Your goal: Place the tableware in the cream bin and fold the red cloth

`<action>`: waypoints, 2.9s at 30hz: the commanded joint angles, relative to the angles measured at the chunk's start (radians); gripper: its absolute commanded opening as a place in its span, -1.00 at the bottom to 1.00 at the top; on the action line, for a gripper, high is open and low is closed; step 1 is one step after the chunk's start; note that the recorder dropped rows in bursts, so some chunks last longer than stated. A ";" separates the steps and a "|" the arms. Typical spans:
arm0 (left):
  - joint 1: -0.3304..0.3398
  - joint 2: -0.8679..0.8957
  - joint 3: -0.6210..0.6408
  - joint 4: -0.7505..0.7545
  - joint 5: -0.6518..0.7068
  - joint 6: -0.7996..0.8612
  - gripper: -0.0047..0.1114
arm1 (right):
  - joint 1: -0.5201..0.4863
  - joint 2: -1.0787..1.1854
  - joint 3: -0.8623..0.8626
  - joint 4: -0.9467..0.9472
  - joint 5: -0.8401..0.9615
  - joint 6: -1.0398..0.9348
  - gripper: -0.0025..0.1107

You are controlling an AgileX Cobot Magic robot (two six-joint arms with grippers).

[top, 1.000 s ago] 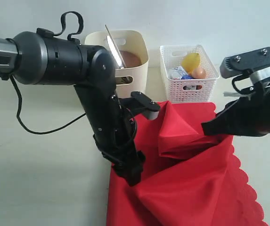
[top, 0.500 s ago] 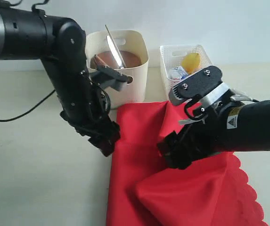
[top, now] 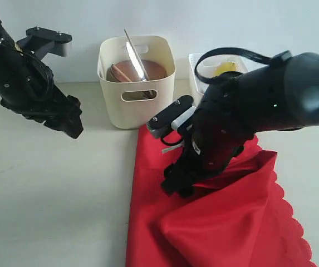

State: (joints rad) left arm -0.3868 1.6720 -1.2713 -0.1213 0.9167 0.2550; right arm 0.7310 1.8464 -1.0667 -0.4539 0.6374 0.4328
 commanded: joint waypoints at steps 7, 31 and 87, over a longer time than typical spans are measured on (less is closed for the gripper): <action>0.004 -0.013 0.005 -0.011 0.008 -0.005 0.38 | 0.002 0.041 -0.018 -0.438 0.250 0.345 0.26; -0.083 -0.013 0.007 -0.159 -0.051 0.054 0.38 | -0.448 0.127 -0.229 -0.146 -0.011 0.028 0.08; -0.229 0.125 0.069 -0.187 0.043 0.206 -0.89 | -0.440 -0.002 0.030 0.440 0.421 -0.527 -0.96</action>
State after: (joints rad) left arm -0.6135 1.8156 -1.2068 -0.3314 0.9579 0.5009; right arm 0.2923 1.8826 -1.0665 0.0443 1.0595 -0.1396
